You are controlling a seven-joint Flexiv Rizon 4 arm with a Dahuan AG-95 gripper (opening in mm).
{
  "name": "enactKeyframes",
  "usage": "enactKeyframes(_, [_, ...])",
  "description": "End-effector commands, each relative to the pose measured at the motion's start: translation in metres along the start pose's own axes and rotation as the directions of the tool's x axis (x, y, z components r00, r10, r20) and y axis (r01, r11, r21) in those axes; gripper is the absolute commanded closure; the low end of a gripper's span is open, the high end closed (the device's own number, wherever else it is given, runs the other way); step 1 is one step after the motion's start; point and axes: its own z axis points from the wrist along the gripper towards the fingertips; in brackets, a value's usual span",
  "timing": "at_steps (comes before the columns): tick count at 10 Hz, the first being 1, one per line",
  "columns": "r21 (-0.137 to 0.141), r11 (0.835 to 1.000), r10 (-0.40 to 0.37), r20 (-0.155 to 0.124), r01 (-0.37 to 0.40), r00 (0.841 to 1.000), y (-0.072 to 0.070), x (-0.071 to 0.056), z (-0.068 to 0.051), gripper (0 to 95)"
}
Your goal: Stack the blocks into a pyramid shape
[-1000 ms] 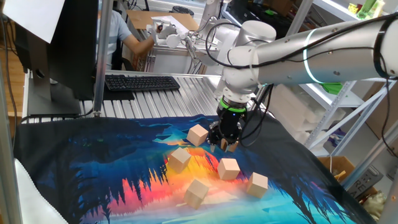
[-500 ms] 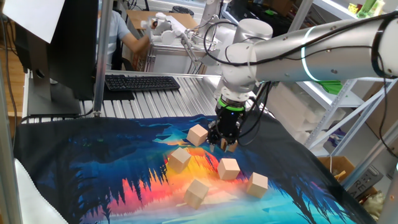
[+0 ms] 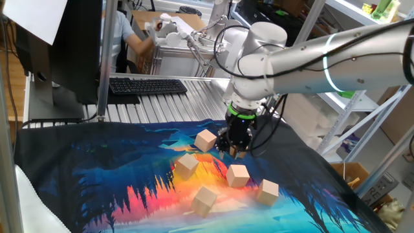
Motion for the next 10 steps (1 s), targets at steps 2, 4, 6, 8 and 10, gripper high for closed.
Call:
enactKeyframes(2, [-0.010,0.999,-0.031,-0.014,0.031,0.999,-0.017,-0.010,0.010,57.0])
enactKeyframes(4, [0.000,0.995,-0.101,-0.014,0.101,0.995,-0.026,-0.014,0.015,57.0])
enactKeyframes(6, [0.021,0.990,-0.141,-0.012,0.142,0.990,-0.032,-0.016,0.019,57.0])
enactKeyframes(8, [0.021,0.988,-0.154,-0.010,0.154,0.988,-0.047,-0.020,0.028,57.0])
enactKeyframes(10, [0.013,0.987,-0.157,0.002,0.157,0.988,-0.062,-0.022,0.037,57.0])
